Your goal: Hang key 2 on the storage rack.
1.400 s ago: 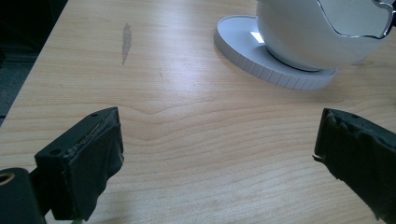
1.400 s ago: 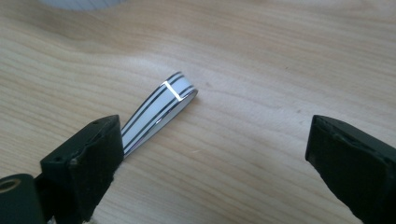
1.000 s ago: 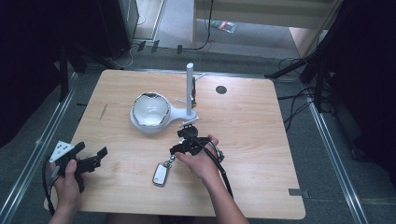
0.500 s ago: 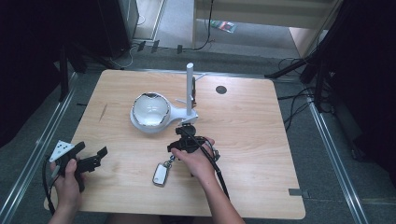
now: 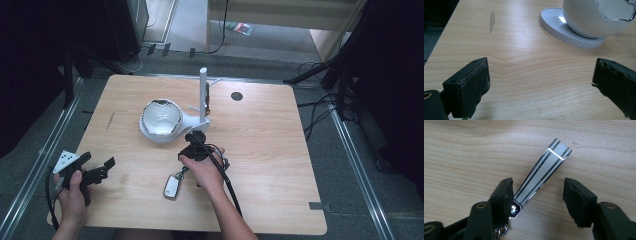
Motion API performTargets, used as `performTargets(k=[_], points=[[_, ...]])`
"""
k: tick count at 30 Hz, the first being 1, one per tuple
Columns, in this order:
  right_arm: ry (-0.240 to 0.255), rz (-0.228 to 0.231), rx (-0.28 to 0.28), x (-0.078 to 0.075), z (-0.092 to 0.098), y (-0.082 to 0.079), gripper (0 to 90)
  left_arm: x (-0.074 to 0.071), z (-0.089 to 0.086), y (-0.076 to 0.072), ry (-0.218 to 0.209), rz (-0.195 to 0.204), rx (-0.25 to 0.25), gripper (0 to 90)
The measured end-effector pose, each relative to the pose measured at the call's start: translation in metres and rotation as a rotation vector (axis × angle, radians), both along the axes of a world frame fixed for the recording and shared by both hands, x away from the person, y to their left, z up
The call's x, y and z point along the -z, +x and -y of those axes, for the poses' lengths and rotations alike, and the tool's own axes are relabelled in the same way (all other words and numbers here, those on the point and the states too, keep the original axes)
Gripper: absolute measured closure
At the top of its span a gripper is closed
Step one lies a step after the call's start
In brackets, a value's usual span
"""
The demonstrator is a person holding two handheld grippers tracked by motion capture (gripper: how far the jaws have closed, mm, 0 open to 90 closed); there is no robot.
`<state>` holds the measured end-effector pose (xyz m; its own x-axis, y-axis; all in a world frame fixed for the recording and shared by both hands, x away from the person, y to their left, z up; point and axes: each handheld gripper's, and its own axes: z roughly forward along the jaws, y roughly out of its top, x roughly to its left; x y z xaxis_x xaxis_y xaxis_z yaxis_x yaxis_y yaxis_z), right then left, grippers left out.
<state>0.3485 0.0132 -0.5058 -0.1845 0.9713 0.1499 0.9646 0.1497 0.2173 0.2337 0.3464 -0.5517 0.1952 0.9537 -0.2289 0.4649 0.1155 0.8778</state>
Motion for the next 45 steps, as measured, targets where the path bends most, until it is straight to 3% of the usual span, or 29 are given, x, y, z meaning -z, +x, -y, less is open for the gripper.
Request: performTargets(k=[9, 15, 19, 28, 32, 40, 45], points=[[-0.02, -0.015, 0.013, 0.002, -0.007, 0.001, 54.8, 0.0, 0.0, 0.0, 0.0, 0.0, 0.0, 1.7], [-0.056, 0.006, 0.024, 0.002, -0.011, 0.001, 61.3, 0.0, 0.0, 0.0, 0.001, 0.0, 0.0, 1.7], [-0.09, 0.026, 0.002, 0.002, -0.011, -0.001, 74.4, 0.0, 0.0, 0.0, 0.001, 0.0, 0.0, 1.7], [-0.022, 0.069, -0.036, 0.003, -0.002, -0.004, 77.3, 0.0, 0.0, 0.0, 0.001, 0.0, 0.002, 1.7], [0.033, 0.097, -0.029, -0.002, 0.003, -0.007, 77.4, 0.0, -0.001, 0.0, 0.001, 0.001, 0.003, 1.7], [0.087, 0.241, -0.072, -0.017, 0.013, -0.016, 77.4, 0.0, 0.0, 0.0, 0.002, 0.001, 0.002, 1.7], [0.152, 0.328, -0.087, -0.027, 0.024, -0.02, 77.4, 0.0, 0.0, 0.0, 0.002, 0.001, 0.002, 1.7]])
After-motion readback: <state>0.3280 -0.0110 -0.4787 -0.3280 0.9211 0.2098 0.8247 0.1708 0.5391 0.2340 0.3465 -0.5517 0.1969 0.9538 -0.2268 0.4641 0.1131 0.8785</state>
